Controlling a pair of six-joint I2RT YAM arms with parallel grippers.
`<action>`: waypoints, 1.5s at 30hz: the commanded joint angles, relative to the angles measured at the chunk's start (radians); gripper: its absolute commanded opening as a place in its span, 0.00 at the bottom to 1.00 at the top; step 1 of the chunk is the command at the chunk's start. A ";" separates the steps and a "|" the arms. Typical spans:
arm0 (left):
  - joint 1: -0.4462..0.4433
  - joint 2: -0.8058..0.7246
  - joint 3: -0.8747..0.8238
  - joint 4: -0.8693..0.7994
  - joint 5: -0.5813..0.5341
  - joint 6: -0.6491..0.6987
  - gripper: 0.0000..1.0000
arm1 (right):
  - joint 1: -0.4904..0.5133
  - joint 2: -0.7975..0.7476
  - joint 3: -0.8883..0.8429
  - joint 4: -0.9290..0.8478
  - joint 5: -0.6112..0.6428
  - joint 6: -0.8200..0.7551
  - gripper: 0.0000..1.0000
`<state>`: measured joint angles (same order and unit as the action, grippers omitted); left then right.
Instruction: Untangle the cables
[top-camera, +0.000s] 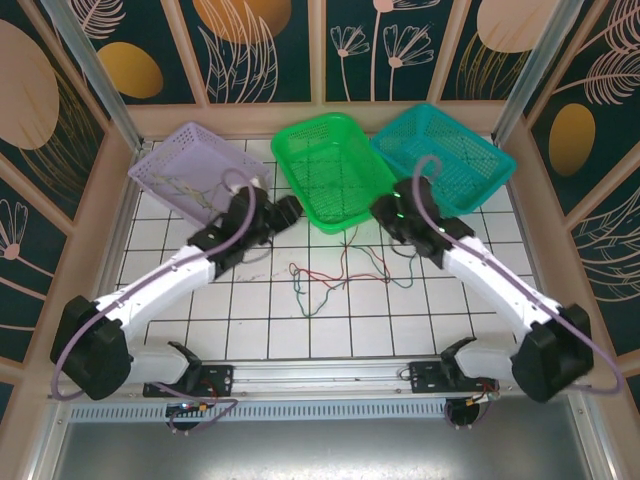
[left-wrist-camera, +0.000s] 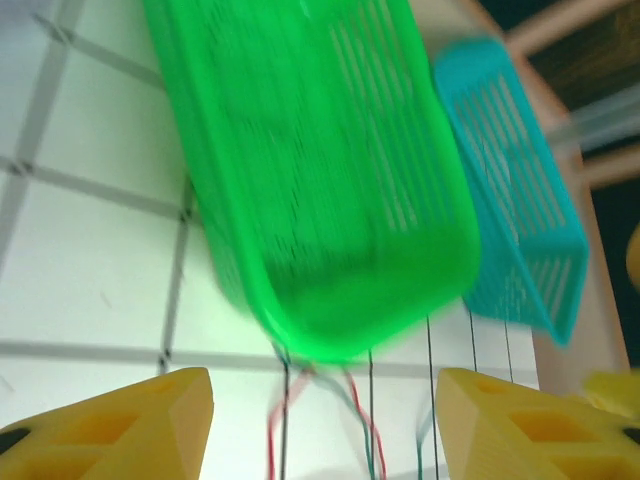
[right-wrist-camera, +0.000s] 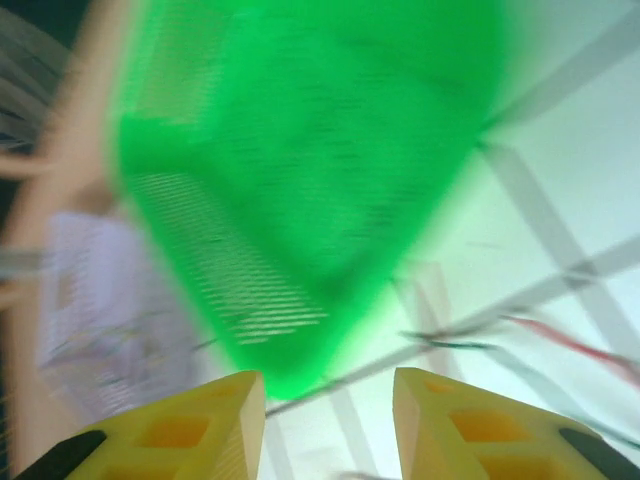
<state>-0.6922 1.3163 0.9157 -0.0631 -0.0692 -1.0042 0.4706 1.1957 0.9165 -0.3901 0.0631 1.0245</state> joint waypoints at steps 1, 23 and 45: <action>-0.146 0.024 -0.029 0.082 -0.073 -0.127 0.59 | -0.099 -0.125 -0.090 -0.195 0.013 -0.038 0.44; -0.408 0.214 0.001 0.154 -0.115 -0.239 0.58 | -0.315 0.416 -0.108 0.187 0.017 -0.342 0.38; -0.407 0.376 -0.023 0.256 -0.187 -0.311 0.50 | -0.298 -0.061 0.070 -0.151 0.124 -0.315 0.00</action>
<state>-1.0943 1.7000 0.9096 0.1463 -0.2085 -1.2869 0.1646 1.1908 0.9131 -0.4068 0.1291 0.7151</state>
